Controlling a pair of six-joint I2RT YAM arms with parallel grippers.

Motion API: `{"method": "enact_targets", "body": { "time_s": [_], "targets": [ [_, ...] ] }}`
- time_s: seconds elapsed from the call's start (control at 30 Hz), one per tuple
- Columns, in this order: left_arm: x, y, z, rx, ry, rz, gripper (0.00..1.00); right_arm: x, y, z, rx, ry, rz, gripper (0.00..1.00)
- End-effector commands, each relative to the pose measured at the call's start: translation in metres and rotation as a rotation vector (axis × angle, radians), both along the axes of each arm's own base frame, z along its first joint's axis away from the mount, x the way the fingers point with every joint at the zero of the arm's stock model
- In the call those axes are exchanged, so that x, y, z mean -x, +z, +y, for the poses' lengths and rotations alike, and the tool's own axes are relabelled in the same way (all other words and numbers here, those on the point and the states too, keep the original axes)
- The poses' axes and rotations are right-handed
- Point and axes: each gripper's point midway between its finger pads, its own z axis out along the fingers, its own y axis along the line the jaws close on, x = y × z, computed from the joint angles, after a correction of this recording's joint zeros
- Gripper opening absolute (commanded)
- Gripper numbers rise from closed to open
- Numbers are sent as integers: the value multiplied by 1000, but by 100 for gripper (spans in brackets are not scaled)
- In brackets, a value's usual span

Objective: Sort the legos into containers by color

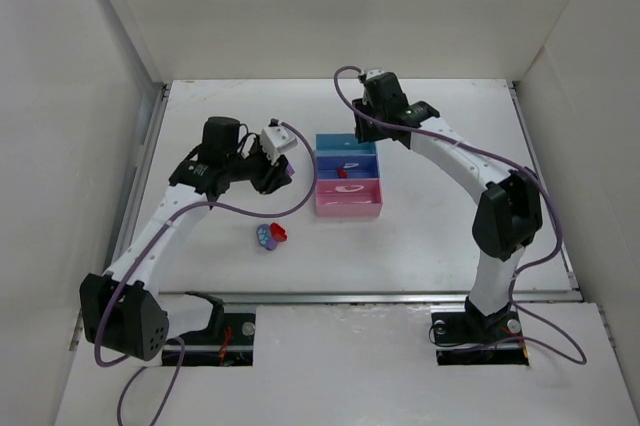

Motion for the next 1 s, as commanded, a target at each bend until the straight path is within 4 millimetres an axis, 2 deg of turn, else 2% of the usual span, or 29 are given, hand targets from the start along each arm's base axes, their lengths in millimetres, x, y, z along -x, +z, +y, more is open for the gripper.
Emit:
{"method": "enact_targets", "body": {
  "time_s": [0.0,0.1,0.33,0.63,0.97],
  "targets": [
    [-14,9,-1,1,27,-40,0,2,23,9,-30,-1,-20,0],
    [-17,12,-2,4,27,-49,0,-1,25,9,-31,-8,-33,0],
    [-20,1,-8,4,15,-13,0,-8,22,2,-31,-26,-34,0],
    [-23,3,-11,10,8,-11,0,-3,10,2,-28,-25,-3,0],
    [-19,-1,-13,5,-6,-16,0,-4,17,-3,-44,-40,-18,0]
  ]
}}
